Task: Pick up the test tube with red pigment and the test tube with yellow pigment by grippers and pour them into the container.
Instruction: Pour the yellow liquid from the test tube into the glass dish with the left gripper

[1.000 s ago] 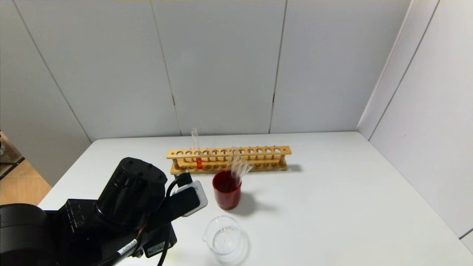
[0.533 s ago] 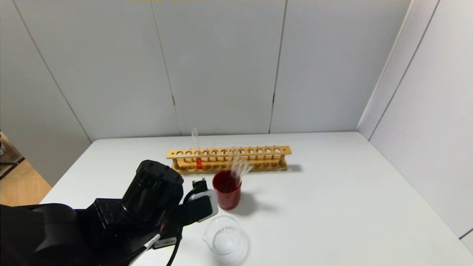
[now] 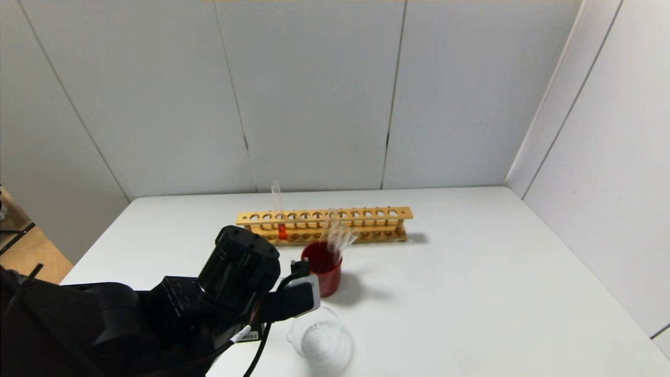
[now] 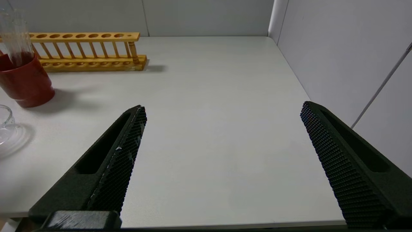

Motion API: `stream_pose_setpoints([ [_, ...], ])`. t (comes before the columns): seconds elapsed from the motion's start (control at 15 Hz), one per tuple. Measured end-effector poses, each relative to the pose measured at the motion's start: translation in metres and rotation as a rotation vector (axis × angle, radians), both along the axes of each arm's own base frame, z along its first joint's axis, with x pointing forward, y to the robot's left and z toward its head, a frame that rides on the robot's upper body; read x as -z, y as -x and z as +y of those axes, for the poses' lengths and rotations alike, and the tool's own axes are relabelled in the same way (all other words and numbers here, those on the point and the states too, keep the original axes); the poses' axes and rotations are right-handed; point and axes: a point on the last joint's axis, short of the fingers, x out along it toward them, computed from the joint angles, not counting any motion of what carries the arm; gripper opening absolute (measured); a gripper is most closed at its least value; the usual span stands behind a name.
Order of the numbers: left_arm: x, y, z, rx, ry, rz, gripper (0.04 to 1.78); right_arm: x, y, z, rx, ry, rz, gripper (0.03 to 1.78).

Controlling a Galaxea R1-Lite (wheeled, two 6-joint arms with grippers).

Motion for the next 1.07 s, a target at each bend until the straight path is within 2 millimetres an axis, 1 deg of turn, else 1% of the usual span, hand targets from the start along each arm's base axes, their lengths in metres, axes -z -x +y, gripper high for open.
stream_pose_setpoints([
  [0.27, 0.008, -0.001, -0.008, -0.023, -0.100, -0.027, 0.33, 0.000, 0.000, 0.000, 0.000, 0.000, 0.000, 1.75],
  [0.53, 0.011, -0.003, -0.014, -0.035, -0.130, -0.038, 0.33, 0.000, 0.000, 0.000, 0.000, 0.000, 0.000, 1.75],
  [0.87, 0.016, 0.002, -0.021, -0.029, -0.161, -0.044, 0.33, 0.000, 0.000, 0.000, 0.000, 0.000, 0.000, 1.75],
  [1.07, 0.018, 0.008, -0.023, -0.025, -0.189, -0.049, 0.33, 0.000, 0.000, 0.000, 0.000, 0.000, 0.000, 1.75],
])
